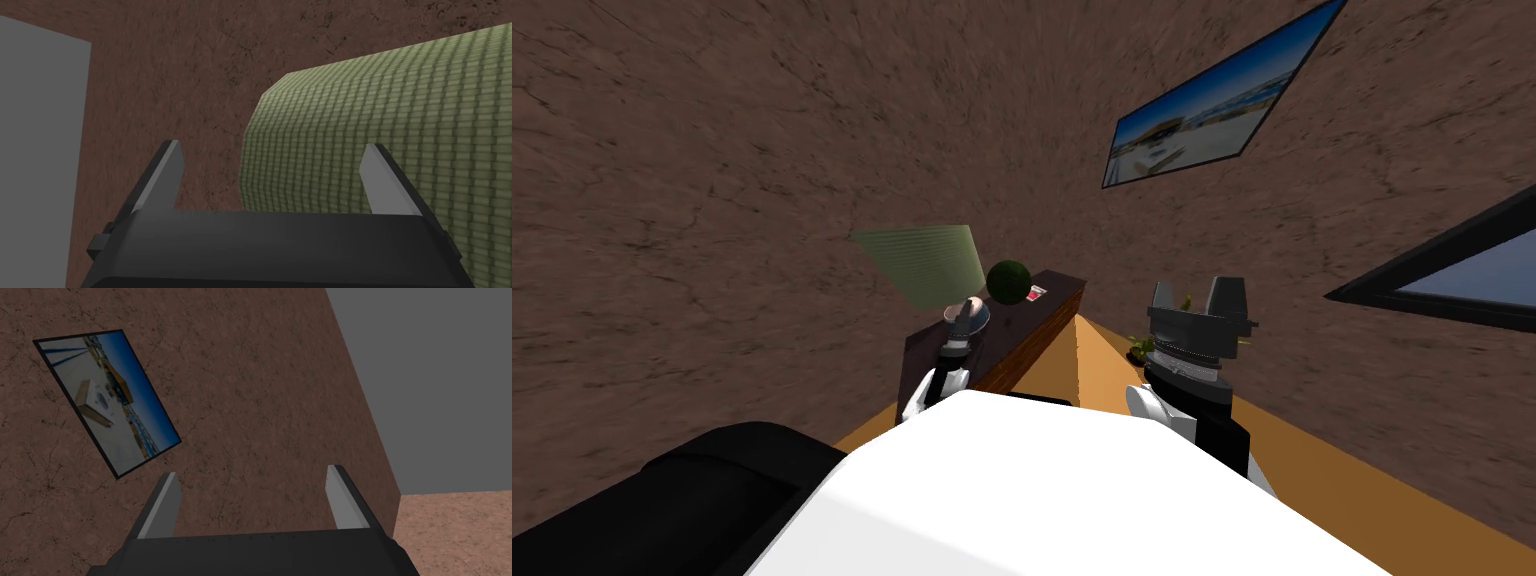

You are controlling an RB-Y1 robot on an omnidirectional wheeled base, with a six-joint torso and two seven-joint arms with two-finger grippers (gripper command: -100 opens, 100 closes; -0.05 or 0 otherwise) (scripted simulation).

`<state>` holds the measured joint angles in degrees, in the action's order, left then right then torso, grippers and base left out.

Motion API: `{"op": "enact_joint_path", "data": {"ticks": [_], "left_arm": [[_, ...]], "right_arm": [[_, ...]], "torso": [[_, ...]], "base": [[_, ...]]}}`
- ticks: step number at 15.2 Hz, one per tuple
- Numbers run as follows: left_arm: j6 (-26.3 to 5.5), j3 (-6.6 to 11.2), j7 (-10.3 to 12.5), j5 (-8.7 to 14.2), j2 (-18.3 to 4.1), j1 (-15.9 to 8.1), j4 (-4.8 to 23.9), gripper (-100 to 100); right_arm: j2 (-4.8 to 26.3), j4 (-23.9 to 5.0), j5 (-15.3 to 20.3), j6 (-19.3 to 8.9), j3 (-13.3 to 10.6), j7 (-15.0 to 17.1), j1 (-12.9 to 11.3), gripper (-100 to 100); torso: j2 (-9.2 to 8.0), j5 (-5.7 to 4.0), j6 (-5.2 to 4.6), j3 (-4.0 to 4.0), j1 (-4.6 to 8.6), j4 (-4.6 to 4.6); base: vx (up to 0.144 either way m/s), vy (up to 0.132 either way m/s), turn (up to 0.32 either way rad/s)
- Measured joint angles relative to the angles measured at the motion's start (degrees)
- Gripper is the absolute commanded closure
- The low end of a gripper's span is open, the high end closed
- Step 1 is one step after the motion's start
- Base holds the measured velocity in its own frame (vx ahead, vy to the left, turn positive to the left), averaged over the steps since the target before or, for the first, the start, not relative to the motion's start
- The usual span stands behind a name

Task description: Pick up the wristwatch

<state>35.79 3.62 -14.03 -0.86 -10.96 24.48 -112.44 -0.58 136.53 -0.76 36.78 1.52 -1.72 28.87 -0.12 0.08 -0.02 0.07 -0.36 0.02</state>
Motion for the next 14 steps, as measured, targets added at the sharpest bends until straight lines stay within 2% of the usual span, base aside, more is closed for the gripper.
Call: {"op": "enact_joint_path", "data": {"ticks": [6,10,14], "left_arm": [[0.6,-0.08,-1.4,-1.4,-1.8,-1.3,6.5,-100],[1.8,0.08,-2.4,-2.5,-3.5,-2.3,12.1,-100],[1.7,0.22,-3.2,-3.5,-5.3,-3.0,16.1,-100]], "right_arm": [[0.0,0.0,0.0,0.0,0.0,0.0,0.0,0],[0.0,0.0,0.0,0.0,0.0,0.0,0.0,0],[0.0,0.0,0.0,0.0,0.0,0.0,0.0,0]], "torso": [[0.02,-0.02,0.00,-0.01,0.08,0.00],[-0.01,-0.02,0.00,0.00,0.07,0.00],[0.00,0.00,0.03,0.01,-0.01,0.00]], "base": [[-0.040,0.055,-0.168],[-0.050,0.054,-0.155],[-0.052,0.065,-0.174]]}}
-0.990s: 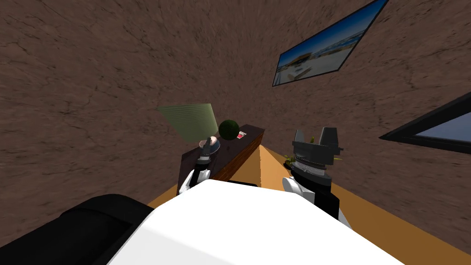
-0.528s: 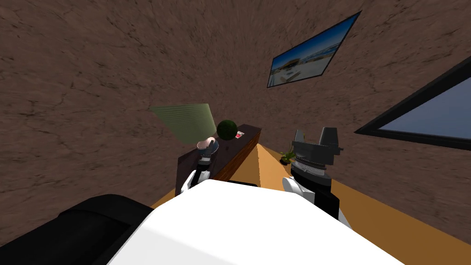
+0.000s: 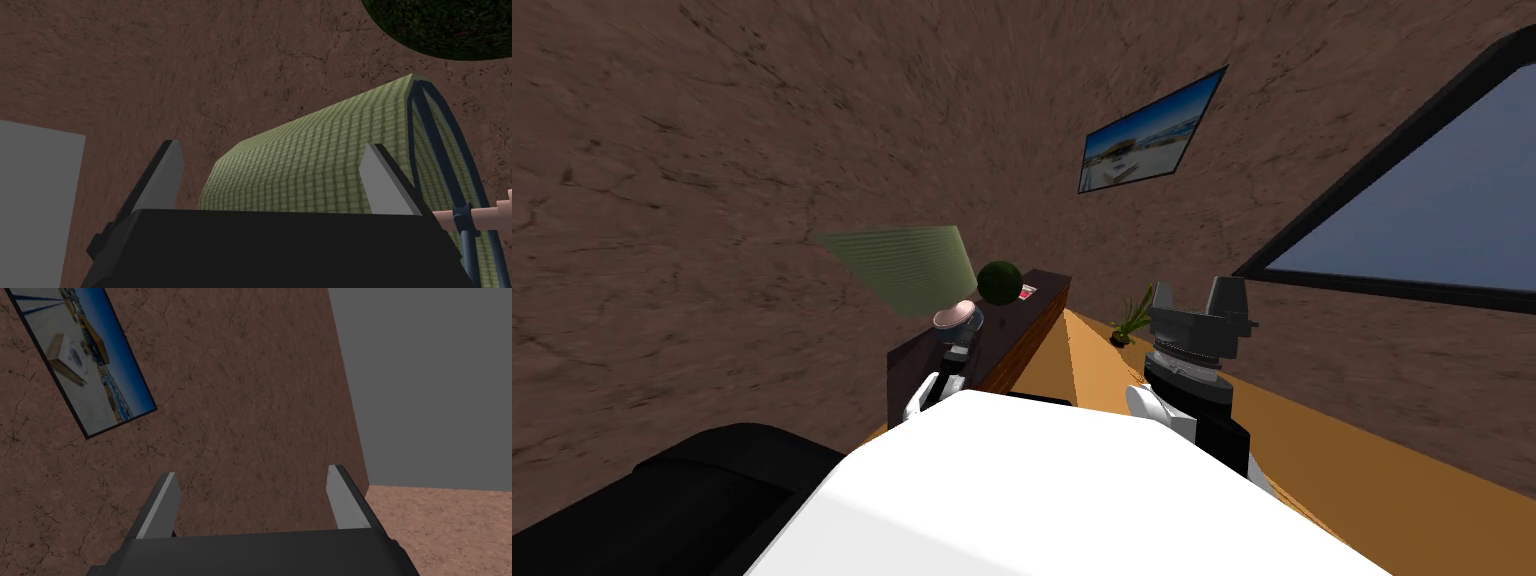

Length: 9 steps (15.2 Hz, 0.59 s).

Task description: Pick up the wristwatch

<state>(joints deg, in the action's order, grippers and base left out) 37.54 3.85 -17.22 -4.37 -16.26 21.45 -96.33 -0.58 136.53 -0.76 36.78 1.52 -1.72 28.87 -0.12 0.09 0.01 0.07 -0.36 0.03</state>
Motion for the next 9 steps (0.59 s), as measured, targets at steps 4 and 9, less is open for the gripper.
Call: {"op": "enact_joint_path", "data": {"ticks": [4,9], "left_arm": [[0.6,0.15,-0.8,-1.0,-1.6,-1.2,4.9,-100],[1.5,0.13,-2.1,-2.5,-3.4,-2.5,11.1,-100]], "right_arm": [[0.0,0.0,0.0,0.0,0.0,0.0,0.0,0],[0.0,0.0,0.0,0.0,0.0,0.0,0.0,0]], "torso": [[0.07,-0.02,-0.04,-0.04,0.07,-0.01],[-0.01,-0.01,-0.05,0.00,0.00,0.00]], "base": [[-0.038,0.048,-0.152],[-0.053,0.057,-0.195]]}}
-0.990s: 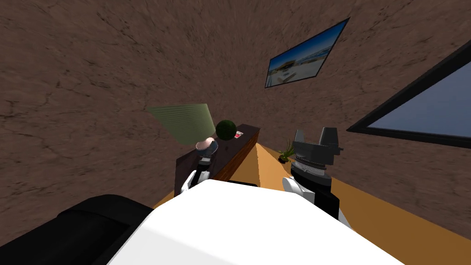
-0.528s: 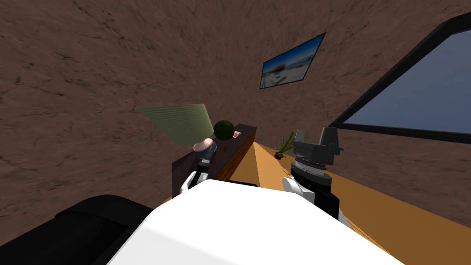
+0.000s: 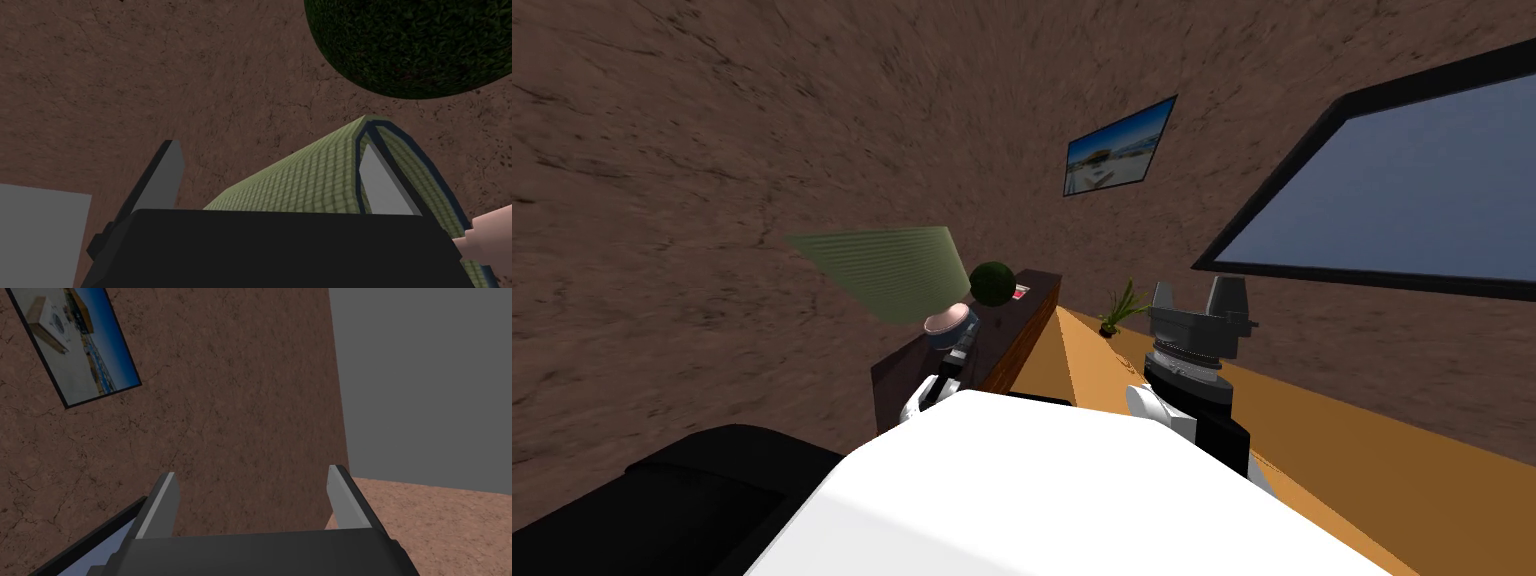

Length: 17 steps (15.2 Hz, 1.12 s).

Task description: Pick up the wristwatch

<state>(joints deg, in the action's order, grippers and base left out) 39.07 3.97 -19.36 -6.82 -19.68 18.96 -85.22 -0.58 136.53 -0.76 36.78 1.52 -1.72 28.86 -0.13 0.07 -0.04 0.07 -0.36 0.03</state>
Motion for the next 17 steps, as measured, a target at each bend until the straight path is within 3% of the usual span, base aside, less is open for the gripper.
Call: {"op": "enact_joint_path", "data": {"ticks": [5,13,17], "left_arm": [[1.1,0.18,-1.1,-1.4,-2.2,-1.3,7.2,-100],[1.7,0.23,-2.8,-3.3,-4.8,-2.7,15.3,-100],[2.6,0.23,-3.9,-4.6,-6.2,-4.1,21.0,-100]], "right_arm": [[0.0,0.0,0.0,0.0,0.0,0.0,0.0,0],[0.0,0.0,0.0,0.0,0.0,0.0,0.0,0],[0.0,0.0,0.0,0.0,0.0,0.0,0.0,0]], "torso": [[0.00,0.00,0.01,0.00,0.02,0.00],[0.10,-0.01,0.05,-0.05,0.08,-0.02],[0.07,0.01,0.03,-0.03,-0.01,-0.01]], "base": [[-0.056,0.052,-0.176],[-0.043,0.042,-0.141],[-0.049,0.051,-0.174]]}}
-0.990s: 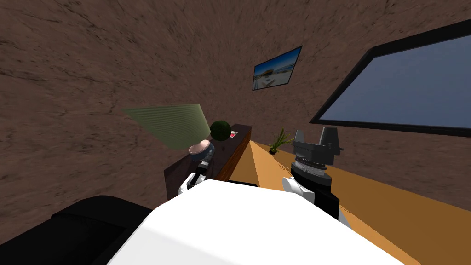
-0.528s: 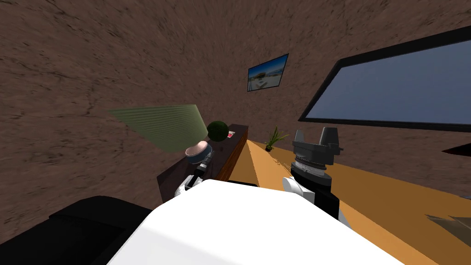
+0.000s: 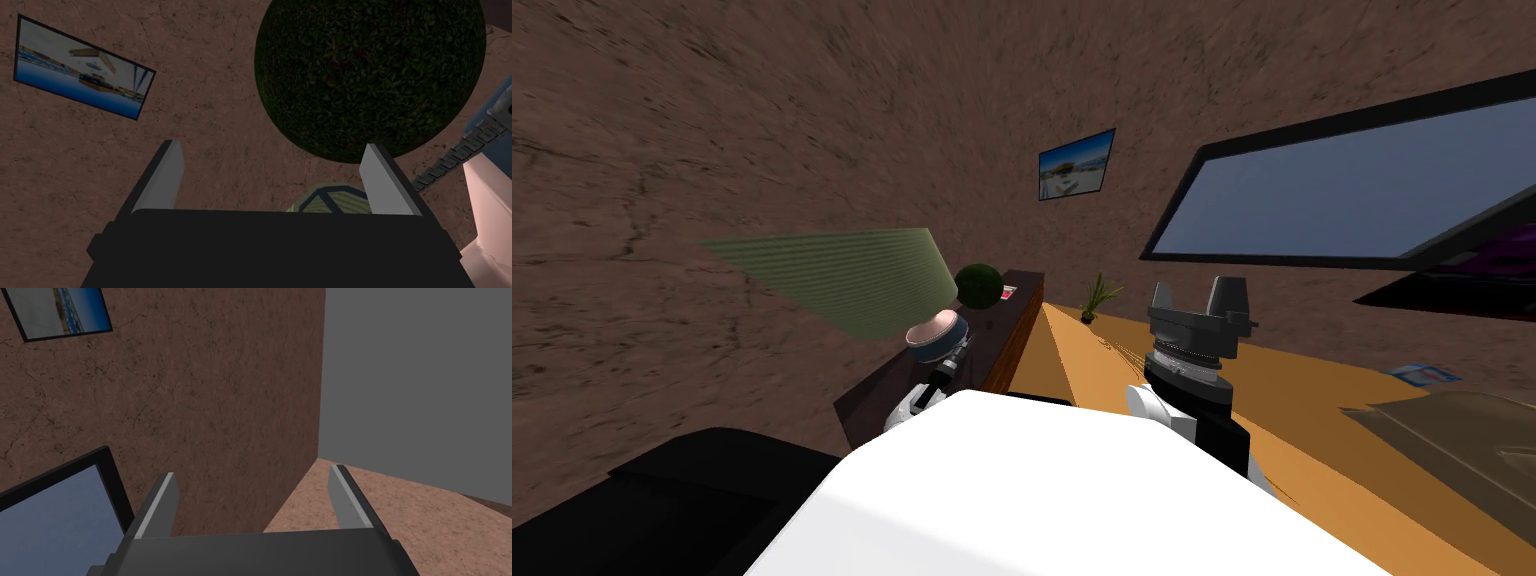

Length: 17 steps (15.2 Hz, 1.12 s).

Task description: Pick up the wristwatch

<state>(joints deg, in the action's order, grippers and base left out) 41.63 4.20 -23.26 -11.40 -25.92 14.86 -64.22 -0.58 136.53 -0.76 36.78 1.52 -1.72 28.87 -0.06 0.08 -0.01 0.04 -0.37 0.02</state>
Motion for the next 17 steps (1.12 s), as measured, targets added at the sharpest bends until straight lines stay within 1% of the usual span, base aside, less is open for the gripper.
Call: {"op": "enact_joint_path", "data": {"ticks": [4,7,9,12,16,17], "left_arm": [[0.2,0.09,-0.5,-0.8,-1.3,-0.3,3.5,-100],[0.9,0.07,-1.3,-1.6,-2.2,-1.4,7.3,-100],[1.0,0.09,-1.6,-2.0,-2.8,-1.5,8.9,-100],[1.7,0.09,-2.2,-2.8,-3.9,-2.6,13.0,-100],[2.3,0.11,-3.0,-3.8,-5.2,-3.4,17.4,-100],[2.6,0.10,-3.2,-4.1,-5.5,-3.8,18.8,-100]], "right_arm": [[0.0,0.0,0.0,0.0,0.0,0.0,0.0,0],[0.0,0.0,0.0,0.0,0.0,0.0,0.0,0],[0.0,0.0,0.0,0.0,0.0,0.0,0.0,0],[0.0,0.0,0.0,0.0,0.0,0.0,0.0,0],[0.0,0.0,0.0,0.0,0.0,0.0,0.0,0],[0.0,0.0,0.0,0.0,0.0,0.0,0.0,0]], "torso": [[0.06,-0.01,0.03,-0.03,0.08,-0.01],[0.08,-0.02,-0.02,-0.05,0.07,-0.02],[0.08,-0.01,0.04,-0.04,0.05,-0.02],[0.09,-0.02,0.00,-0.05,0.06,-0.02],[0.09,-0.01,0.01,-0.05,0.01,-0.02],[0.09,0.00,0.01,-0.05,0.02,-0.02]], "base": [[-0.037,0.033,-0.127],[-0.038,0.038,-0.195],[-0.031,0.037,-0.097],[-0.036,0.035,-0.173],[-0.037,0.044,-0.150],[-0.027,0.037,-0.141]]}}
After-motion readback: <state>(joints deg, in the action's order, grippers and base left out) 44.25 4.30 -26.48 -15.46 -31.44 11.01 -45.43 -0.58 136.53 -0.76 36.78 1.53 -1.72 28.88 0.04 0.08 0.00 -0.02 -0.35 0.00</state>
